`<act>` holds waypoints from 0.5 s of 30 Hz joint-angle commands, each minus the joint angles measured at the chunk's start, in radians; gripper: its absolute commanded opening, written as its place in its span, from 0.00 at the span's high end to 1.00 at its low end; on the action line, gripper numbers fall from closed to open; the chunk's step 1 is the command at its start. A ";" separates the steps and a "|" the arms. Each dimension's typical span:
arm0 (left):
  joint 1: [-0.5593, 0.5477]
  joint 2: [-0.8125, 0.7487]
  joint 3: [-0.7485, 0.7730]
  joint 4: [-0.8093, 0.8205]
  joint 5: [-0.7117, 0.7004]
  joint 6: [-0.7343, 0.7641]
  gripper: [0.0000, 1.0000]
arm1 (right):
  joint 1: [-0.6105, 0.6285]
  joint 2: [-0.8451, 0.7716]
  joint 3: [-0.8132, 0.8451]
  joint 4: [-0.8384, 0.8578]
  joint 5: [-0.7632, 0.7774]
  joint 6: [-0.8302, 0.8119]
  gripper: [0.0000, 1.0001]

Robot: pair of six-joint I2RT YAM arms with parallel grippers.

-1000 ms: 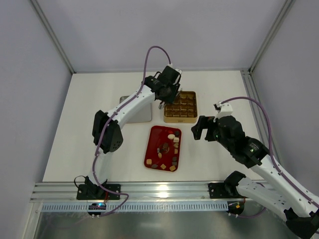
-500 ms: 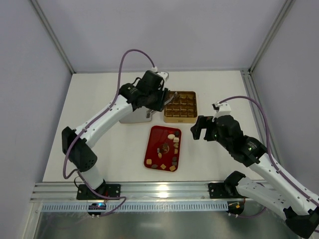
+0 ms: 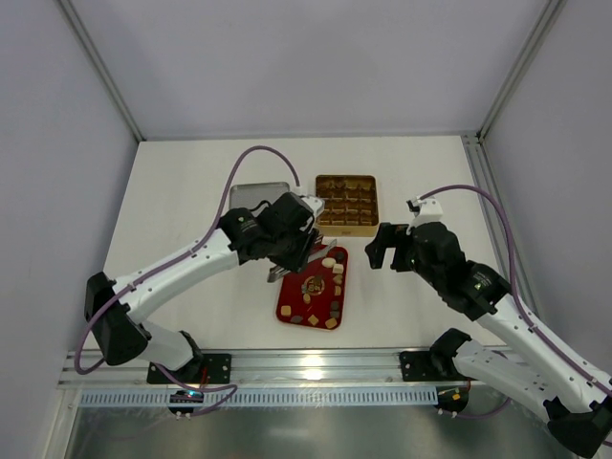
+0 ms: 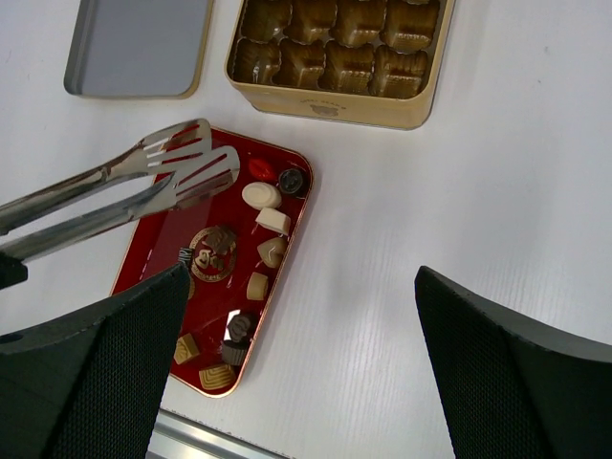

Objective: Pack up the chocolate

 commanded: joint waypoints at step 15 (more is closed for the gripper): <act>-0.126 -0.081 -0.137 -0.028 -0.103 -0.114 0.57 | 0.001 0.003 -0.018 0.040 0.002 0.024 0.00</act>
